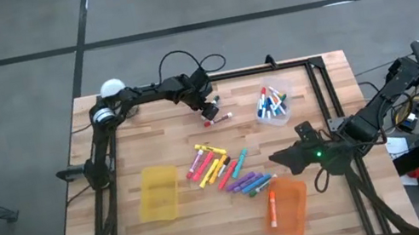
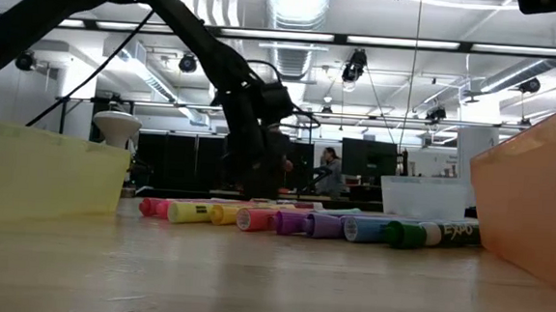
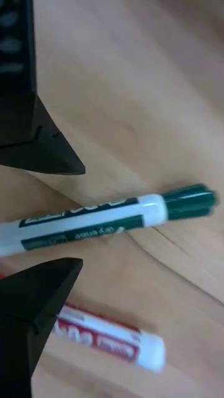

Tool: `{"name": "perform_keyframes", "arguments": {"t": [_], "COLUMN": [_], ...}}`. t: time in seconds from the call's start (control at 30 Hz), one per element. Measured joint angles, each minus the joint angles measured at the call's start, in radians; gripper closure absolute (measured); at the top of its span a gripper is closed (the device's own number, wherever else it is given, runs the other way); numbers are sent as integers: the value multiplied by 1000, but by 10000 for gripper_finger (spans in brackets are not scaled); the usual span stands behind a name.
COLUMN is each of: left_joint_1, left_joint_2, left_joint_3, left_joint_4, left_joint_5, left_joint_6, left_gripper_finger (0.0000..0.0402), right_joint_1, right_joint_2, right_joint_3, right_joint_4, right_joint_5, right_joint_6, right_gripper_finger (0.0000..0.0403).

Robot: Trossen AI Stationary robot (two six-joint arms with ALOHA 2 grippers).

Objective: Pick & Place Markers
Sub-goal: Put the top green marker pen into the orange bin

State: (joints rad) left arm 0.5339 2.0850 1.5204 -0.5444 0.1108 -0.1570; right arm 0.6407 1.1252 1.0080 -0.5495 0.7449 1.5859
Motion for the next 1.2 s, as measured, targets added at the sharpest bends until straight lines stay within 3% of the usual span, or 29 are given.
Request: {"name": "perform_keyframes", "arguments": {"t": [0.23, 0.57, 0.87, 1.2], "left_joint_1": [0, 4, 18, 20], "left_joint_2": [13, 13, 2, -135], "left_joint_3": [0, 0, 30, 78], "left_joint_4": [-3, 3, -28, -31], "left_joint_5": [-5, 8, 69, 126], "left_joint_6": [8, 32, 24, -29], "left_gripper_finger": [200, 358, 358, 358], "right_joint_1": [0, -4, -32, -55], "right_joint_2": [0, 0, 0, -6], "right_joint_3": [0, 0, 0, 0], "right_joint_4": [0, 0, 0, 4], "right_joint_5": [18, 43, 43, 99], "right_joint_6": [-1, -1, -1, -15], "right_gripper_finger": [209, 209, 209, 209]}}
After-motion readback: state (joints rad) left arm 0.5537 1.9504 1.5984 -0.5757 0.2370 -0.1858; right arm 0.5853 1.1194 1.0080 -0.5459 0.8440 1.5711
